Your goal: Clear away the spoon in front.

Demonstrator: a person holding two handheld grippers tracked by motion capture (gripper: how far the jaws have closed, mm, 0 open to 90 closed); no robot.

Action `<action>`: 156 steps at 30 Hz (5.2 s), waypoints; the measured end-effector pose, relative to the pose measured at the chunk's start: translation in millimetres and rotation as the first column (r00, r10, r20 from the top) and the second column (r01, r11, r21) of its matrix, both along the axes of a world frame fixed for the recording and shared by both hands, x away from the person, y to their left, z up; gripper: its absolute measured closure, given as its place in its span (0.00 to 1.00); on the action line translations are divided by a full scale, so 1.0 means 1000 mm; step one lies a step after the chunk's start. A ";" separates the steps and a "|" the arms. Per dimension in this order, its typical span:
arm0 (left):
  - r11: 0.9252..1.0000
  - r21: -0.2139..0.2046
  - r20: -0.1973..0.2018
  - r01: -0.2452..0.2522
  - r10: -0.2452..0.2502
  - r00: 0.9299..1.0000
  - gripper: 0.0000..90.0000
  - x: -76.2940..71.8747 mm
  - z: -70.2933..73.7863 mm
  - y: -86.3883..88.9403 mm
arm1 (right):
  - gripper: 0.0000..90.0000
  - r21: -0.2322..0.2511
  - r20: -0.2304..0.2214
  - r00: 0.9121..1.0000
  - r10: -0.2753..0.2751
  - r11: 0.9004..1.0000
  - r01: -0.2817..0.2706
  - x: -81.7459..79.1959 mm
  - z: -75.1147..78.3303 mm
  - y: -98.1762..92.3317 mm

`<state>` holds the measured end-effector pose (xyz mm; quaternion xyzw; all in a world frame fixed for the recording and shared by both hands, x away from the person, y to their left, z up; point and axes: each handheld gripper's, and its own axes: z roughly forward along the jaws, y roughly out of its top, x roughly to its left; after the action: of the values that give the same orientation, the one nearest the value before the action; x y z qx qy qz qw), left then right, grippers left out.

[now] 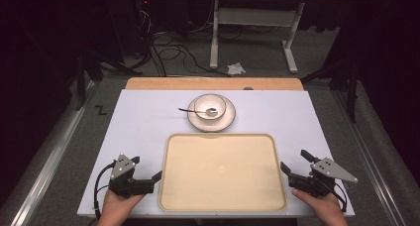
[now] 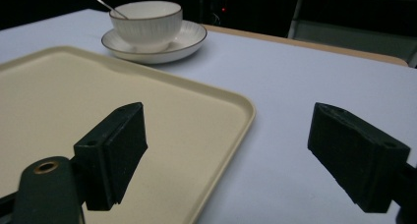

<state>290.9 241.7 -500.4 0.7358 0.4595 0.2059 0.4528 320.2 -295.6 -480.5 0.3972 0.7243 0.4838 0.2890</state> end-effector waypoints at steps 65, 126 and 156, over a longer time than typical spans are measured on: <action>0.996 -0.067 0.058 0.053 -0.049 0.997 0.08 0.037 0.035 -0.037 | 0.15 0.015 -0.018 1.000 0.011 1.000 -0.011 0.005 -0.008 -0.003; 0.997 -0.045 -0.096 -0.056 0.052 0.994 0.26 0.182 0.075 -0.072 | 0.15 0.013 0.000 1.000 0.027 1.000 -0.027 0.006 -0.007 -0.002; 0.980 -0.169 -0.247 -0.107 0.063 0.967 0.84 0.192 0.068 -0.070 | 0.15 0.020 -0.004 1.000 0.024 1.000 -0.024 0.005 -0.007 -0.002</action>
<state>482.8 171.5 -432.8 0.6909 0.5589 0.0919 0.4493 325.3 -298.0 -487.5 0.3924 0.7246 0.4937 0.2778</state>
